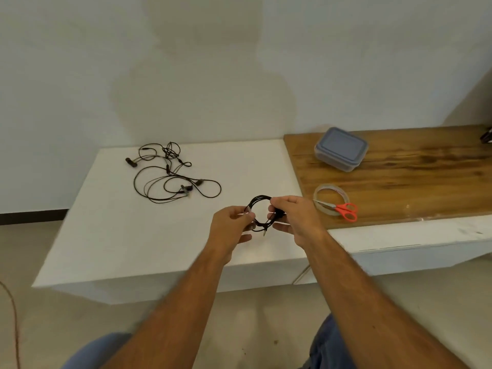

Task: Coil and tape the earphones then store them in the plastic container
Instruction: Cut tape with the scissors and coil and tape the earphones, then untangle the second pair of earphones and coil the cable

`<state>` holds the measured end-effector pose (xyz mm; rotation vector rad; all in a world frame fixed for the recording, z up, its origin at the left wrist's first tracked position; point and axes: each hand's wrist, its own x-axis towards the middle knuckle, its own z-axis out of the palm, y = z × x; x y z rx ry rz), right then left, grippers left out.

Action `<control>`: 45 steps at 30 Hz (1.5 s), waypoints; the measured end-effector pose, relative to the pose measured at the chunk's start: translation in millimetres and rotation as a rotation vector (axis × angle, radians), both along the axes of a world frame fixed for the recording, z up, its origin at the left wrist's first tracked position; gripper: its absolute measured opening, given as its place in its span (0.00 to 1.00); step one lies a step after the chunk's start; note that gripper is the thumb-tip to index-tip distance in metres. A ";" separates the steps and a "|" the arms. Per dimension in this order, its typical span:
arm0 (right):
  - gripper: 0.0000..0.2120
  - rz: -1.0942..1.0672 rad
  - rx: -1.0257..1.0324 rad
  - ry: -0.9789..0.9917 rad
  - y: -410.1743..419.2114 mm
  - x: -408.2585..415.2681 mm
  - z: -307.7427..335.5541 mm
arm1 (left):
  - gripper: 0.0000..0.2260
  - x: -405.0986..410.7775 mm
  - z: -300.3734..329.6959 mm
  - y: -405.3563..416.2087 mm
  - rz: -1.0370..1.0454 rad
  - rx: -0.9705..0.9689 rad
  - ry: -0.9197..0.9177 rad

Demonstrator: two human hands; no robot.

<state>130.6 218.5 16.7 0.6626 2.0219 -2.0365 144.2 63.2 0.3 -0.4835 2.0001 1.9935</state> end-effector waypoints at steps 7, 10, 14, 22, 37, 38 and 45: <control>0.06 -0.010 0.211 -0.003 13.4 -22.8 -42.6 | 0.09 -31.9 -38.4 17.0 0.033 -0.172 -0.006; 0.06 0.039 0.425 0.041 15.8 -29.7 -51.3 | 0.08 -43.4 -43.5 20.1 0.027 -0.228 -0.021; 0.05 0.079 0.638 0.086 17.3 -37.3 -54.0 | 0.08 -54.9 -46.4 22.2 0.009 -0.307 -0.023; 0.05 0.120 0.832 0.111 18.6 -41.6 -54.2 | 0.02 -58.2 -42.5 25.4 -0.039 -0.445 0.046; 0.08 0.127 0.935 0.193 22.1 -36.9 -40.9 | 0.06 -55.3 -27.0 3.6 -0.032 -0.541 0.113; 0.08 0.133 0.928 0.230 20.1 -36.2 -39.6 | 0.08 -54.6 -27.2 -3.3 -0.021 -0.544 0.118; 0.07 0.234 0.868 0.458 -11.0 -28.8 -38.4 | 0.11 -48.0 -27.0 -69.5 0.051 -0.668 0.192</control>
